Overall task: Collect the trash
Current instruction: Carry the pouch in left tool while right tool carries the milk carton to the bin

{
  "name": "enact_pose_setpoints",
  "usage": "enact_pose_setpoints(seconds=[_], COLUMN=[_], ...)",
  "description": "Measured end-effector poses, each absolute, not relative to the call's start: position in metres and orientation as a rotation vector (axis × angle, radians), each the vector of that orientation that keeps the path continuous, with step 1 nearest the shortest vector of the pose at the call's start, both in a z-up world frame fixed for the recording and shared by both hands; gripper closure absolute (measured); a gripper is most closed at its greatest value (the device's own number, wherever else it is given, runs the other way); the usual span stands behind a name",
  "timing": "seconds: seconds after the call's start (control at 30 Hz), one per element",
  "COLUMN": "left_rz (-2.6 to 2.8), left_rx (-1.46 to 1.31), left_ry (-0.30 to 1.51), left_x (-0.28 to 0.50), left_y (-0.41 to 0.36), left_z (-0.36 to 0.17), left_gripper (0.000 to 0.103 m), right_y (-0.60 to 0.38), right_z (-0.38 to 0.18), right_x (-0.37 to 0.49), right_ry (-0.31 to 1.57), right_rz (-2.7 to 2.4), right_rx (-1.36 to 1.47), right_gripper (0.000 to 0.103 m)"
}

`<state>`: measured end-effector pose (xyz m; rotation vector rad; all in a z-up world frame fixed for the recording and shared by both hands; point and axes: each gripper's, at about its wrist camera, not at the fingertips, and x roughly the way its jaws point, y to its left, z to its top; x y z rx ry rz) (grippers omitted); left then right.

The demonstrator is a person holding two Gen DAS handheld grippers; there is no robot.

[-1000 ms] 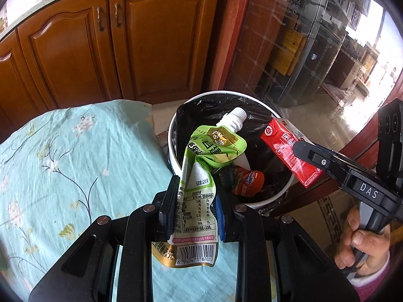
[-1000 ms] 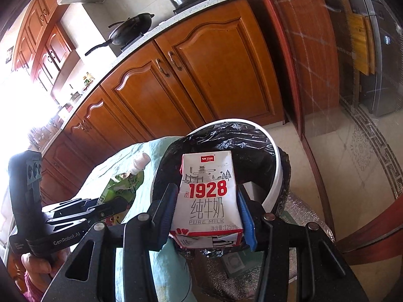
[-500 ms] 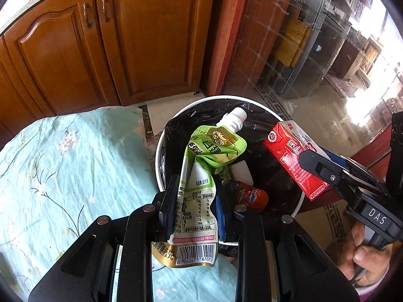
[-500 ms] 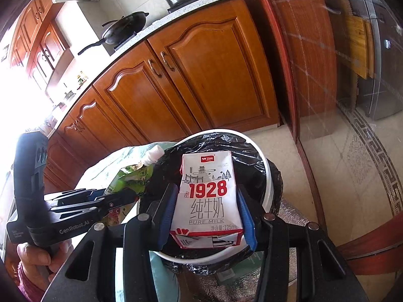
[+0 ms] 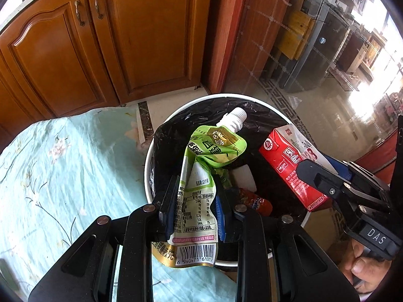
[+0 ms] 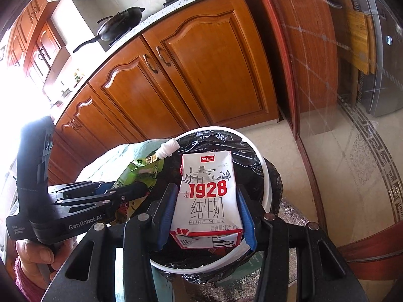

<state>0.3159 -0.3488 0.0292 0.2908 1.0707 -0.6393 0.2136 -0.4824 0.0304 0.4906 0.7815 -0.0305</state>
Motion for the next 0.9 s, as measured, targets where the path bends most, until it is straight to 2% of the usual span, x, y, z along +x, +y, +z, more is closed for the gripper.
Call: enact_pose_setpoints(seconds=[0.9], left_rz=[-0.612], left_rx=[0.324], left_ry=[1.075], left_x=[0.319], left_y=[-0.363], left_z=[0.023], left_gripper=[0.078], right_y=[-0.49], right_z=[0.024], right_x=[0.218], right_ry=[0.797], right_rz=[-0.031], right_rx=[0.505], right_gripper=[0.056])
